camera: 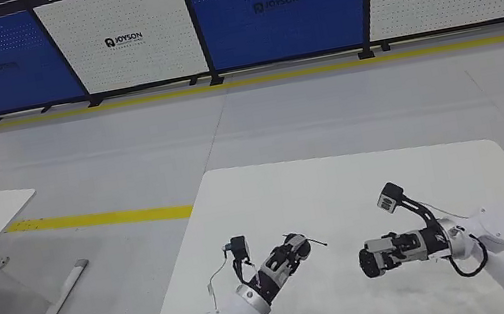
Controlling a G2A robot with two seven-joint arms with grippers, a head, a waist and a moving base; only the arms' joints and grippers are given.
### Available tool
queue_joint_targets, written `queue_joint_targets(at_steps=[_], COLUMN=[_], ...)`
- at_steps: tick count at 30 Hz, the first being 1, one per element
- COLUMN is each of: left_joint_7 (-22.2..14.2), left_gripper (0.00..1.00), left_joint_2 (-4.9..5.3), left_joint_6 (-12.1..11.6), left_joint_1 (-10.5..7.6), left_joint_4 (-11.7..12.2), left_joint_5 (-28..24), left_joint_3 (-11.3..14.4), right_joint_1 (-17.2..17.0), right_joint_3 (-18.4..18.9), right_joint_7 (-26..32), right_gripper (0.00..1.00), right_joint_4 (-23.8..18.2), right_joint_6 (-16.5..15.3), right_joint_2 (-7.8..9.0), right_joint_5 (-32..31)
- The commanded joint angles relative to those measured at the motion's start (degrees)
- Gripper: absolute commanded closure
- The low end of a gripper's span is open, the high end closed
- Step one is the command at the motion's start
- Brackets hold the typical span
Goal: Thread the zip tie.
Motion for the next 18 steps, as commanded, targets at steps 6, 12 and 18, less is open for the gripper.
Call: queue_joint_targets(at_steps=[6,12,18], left_joint_7=[2.12,0.81,-0.66], left_gripper=[1.0,1.0,1.0], left_joint_2=[-0.31,-0.22,0.36], left_joint_6=[-0.09,-1.28,-2.0], left_joint_1=[-0.68,0.63,4.66], left_joint_4=[1.05,-2.58,-10.11], left_joint_5=[1.86,-2.54,-5.33], left_joint_3=[1.0,-1.12,-5.58], right_joint_1=[0.0,0.0,0.0], right_joint_3=[0.0,0.0,0.0], right_joint_7=[0.0,0.0,0.0], right_gripper=[0.0,0.0,0.0], right_joint_4=[0.0,0.0,0.0], right_joint_6=[0.0,0.0,0.0], right_joint_2=[0.0,0.0,0.0], right_joint_5=[0.0,0.0,0.0])
